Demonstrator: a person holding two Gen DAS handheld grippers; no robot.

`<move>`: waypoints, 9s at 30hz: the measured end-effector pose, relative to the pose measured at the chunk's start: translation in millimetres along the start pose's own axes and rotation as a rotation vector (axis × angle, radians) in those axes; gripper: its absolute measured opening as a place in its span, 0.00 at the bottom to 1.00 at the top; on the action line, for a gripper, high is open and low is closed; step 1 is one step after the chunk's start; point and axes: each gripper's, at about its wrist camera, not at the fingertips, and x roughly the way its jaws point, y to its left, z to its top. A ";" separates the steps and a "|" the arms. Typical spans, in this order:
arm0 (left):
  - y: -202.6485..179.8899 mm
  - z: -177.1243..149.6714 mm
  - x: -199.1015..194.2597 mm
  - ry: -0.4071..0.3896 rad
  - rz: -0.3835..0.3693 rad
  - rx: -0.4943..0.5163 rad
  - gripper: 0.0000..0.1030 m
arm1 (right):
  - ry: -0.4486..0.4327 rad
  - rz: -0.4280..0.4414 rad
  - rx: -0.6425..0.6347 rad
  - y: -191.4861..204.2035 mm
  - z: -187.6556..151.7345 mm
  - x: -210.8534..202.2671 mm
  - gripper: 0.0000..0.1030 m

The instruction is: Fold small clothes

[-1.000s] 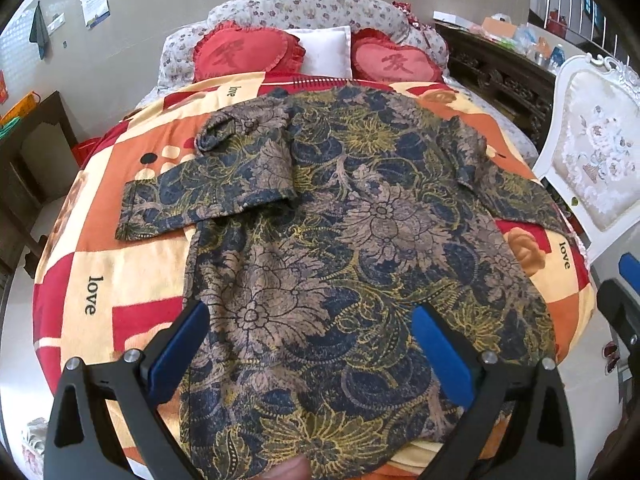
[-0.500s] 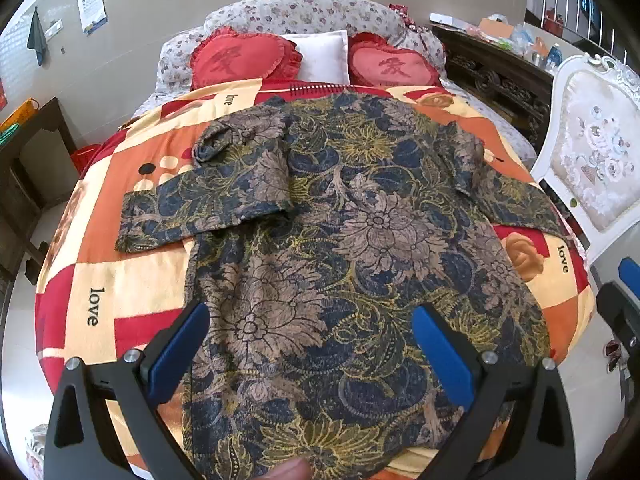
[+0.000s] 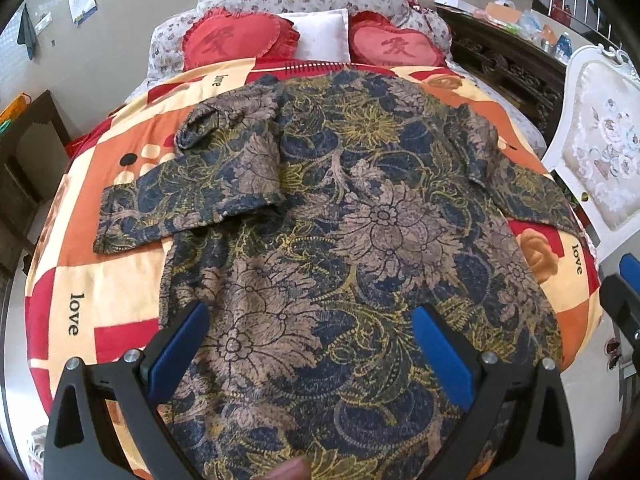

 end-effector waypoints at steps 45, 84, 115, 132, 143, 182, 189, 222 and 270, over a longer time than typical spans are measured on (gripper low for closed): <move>3.3 7.6 27.8 0.040 0.000 0.005 1.00 | 0.055 0.012 0.010 10.6 12.5 39.3 0.76; -1.7 3.7 12.5 0.031 0.001 0.008 1.00 | 0.050 0.017 0.013 12.3 10.8 28.0 0.76; -3.7 5.2 13.2 0.030 0.003 0.011 1.00 | 0.048 0.024 0.012 12.6 13.5 26.2 0.76; -3.9 5.1 13.6 0.030 0.005 0.008 1.00 | 0.046 0.023 0.013 11.7 12.3 27.9 0.76; 59.7 -4.1 45.7 -0.064 -0.044 0.002 1.00 | 0.057 0.021 0.007 14.9 2.5 48.4 0.76; 331.4 42.0 78.1 -0.185 -0.120 -0.757 0.04 | 0.142 0.034 -0.096 44.8 -11.8 213.6 0.84; 377.0 83.6 -48.1 -0.591 0.131 -0.748 0.04 | 0.142 0.040 -0.093 44.2 -12.6 211.8 0.84; 122.5 -8.5 119.7 -0.172 -0.285 -0.193 0.63 | 0.156 0.508 0.096 76.0 64.1 250.4 0.69; 139.6 -6.2 127.5 -0.171 -0.231 -0.337 0.64 | 0.257 0.093 0.425 -107.0 119.8 320.1 0.02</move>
